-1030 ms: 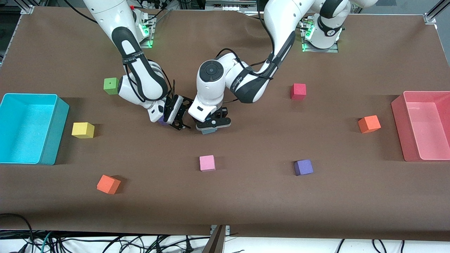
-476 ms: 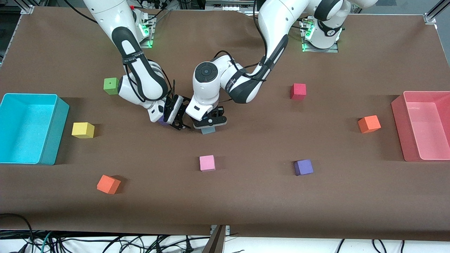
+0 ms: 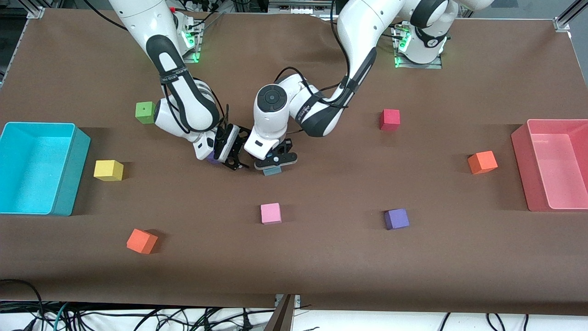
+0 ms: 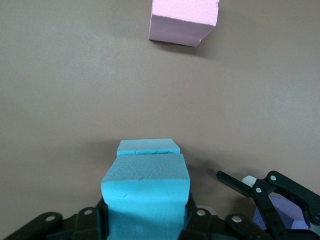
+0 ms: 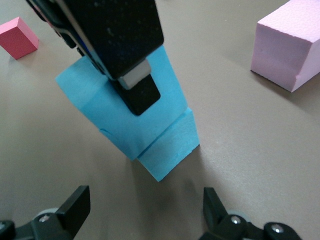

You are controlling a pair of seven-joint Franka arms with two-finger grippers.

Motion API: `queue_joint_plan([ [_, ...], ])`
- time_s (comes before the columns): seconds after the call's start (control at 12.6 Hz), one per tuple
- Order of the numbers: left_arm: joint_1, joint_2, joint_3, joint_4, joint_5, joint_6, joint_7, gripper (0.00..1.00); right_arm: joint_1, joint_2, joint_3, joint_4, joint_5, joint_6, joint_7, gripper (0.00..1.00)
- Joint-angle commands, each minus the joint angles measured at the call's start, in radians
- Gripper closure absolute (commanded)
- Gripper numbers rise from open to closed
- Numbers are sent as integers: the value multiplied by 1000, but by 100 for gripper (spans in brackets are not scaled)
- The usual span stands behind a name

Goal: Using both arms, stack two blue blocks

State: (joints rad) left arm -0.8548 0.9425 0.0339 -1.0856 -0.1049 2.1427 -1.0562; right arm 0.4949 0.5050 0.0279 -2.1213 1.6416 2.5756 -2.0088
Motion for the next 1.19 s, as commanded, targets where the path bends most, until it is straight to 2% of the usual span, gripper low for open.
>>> queue_joint_plan([
  [0.0,-12,22,21,35,-24,-7,8,0,1,7,9,12,24,17,-18,0],
  [0.32,-9,-1,34,35,-24,-26,10,0,1,7,7,14,24,17,-18,0],
  [0.55,38,-103,40,15,-24,-153,15,0,1,0,7,12,24,12,-7,0],
  [0.71,118,-253,31,-113,-29,-179,109,0,-1,-19,7,9,23,14,-4,0],
  [0.87,262,-445,-20,-285,-51,-214,206,0,-7,-48,4,-5,17,9,1,0],
  [0.95,329,-528,-38,-346,-53,-259,234,0,-10,-62,3,-20,12,6,13,0],
  [1.11,460,-649,-49,-408,-52,-412,345,0,-10,-86,3,-54,11,-2,24,0],
])
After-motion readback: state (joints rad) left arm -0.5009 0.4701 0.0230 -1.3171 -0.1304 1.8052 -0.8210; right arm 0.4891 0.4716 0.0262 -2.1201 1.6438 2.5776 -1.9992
